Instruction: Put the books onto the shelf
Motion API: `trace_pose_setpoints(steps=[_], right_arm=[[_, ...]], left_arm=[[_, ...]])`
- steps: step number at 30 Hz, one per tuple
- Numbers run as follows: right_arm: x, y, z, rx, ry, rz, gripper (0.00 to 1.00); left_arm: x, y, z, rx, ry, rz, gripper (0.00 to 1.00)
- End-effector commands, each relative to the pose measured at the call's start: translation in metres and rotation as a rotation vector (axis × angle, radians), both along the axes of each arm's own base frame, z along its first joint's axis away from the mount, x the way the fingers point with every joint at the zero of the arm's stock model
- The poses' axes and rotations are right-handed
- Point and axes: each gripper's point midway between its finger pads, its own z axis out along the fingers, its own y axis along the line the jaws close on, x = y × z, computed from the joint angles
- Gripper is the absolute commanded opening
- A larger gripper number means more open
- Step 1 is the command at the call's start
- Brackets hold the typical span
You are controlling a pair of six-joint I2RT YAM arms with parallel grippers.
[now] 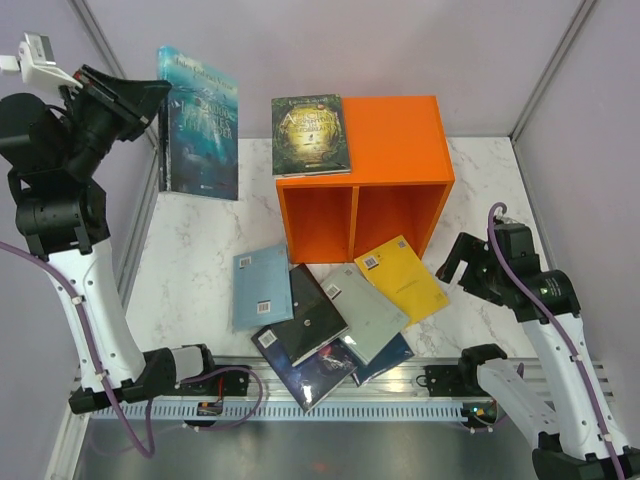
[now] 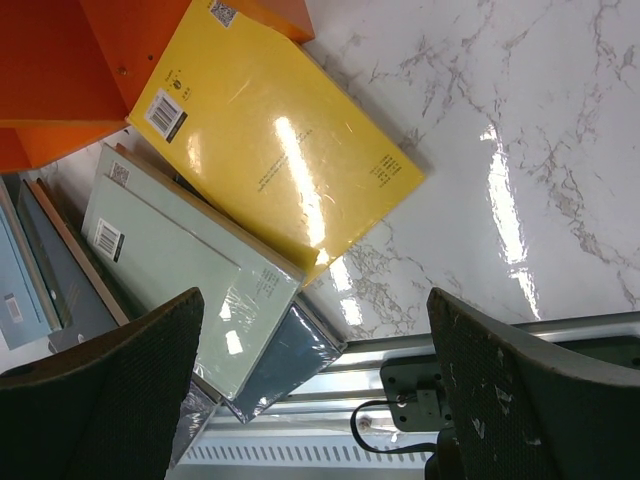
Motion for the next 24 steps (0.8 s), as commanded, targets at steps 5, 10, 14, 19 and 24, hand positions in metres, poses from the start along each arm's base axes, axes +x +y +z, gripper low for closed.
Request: trace_pose_setpoints(steps=[5,10,14,19,24], right_arm=[[-0.001,0.001,0.002,0.002,-0.029,0.022,0.96],[0.001,0.0,0.003,-0.006,-0.035,0.022,0.96],[0.003,0.001,0.008,-0.005,-0.05,0.025,0.97],[0.005,0.002,0.009,0.0,-0.051,0.033,0.98],[0.003,0.002,0.001,-0.004,-0.03,0.033,0.98]], left_arm=[[-0.019,-0.033,0.095,-0.157,-0.274,-0.244,0.02],[0.004,-0.03,0.097,-0.299,-0.265,-0.291,0.02],[0.02,-0.03,0.074,-0.28,-0.179,-0.288,0.04],[0.041,-0.014,-0.065,-0.203,0.217,-0.139,0.73],[0.041,0.003,-0.2,-0.191,0.503,-0.02,0.99]])
